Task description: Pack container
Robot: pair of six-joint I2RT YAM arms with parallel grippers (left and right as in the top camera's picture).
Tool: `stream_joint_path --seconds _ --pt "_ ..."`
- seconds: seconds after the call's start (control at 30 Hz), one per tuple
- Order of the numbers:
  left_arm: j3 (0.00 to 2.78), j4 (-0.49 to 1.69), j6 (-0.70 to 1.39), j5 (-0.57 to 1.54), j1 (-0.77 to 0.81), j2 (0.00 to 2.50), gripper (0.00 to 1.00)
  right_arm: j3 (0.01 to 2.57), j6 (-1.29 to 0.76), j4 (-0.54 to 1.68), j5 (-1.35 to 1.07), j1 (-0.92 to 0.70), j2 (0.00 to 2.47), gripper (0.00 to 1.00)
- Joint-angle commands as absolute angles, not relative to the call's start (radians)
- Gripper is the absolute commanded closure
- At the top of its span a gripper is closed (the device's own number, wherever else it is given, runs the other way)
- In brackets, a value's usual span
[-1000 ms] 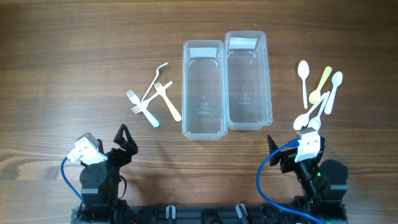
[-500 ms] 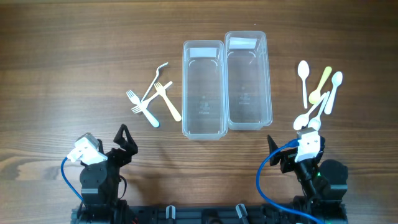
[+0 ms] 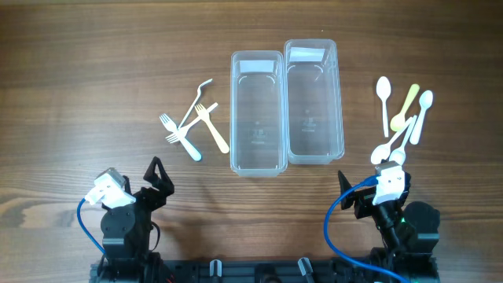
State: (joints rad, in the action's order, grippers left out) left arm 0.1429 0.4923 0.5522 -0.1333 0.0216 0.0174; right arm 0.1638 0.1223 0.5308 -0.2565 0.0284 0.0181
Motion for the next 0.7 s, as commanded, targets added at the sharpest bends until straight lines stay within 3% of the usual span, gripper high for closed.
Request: stream_joint_path --seconds 0.0,0.3,0.53,0.67 --pt "0.138 0.489 0.555 -0.142 0.027 0.007 0.0 0.157 0.131 0.528 -0.24 0.033 0.005 0.0" --pt "0.138 0.49 0.555 -0.038 0.027 0.007 0.0 0.157 0.116 0.528 -0.285 0.033 0.005 0.01" --pt "0.139 0.491 0.555 -0.006 0.027 0.007 0.0 0.155 -0.425 0.461 -0.384 0.033 0.005 0.0" --pt "0.187 0.49 0.554 0.041 0.027 0.008 0.0 0.167 -0.397 0.434 -0.456 0.033 0.005 0.0"
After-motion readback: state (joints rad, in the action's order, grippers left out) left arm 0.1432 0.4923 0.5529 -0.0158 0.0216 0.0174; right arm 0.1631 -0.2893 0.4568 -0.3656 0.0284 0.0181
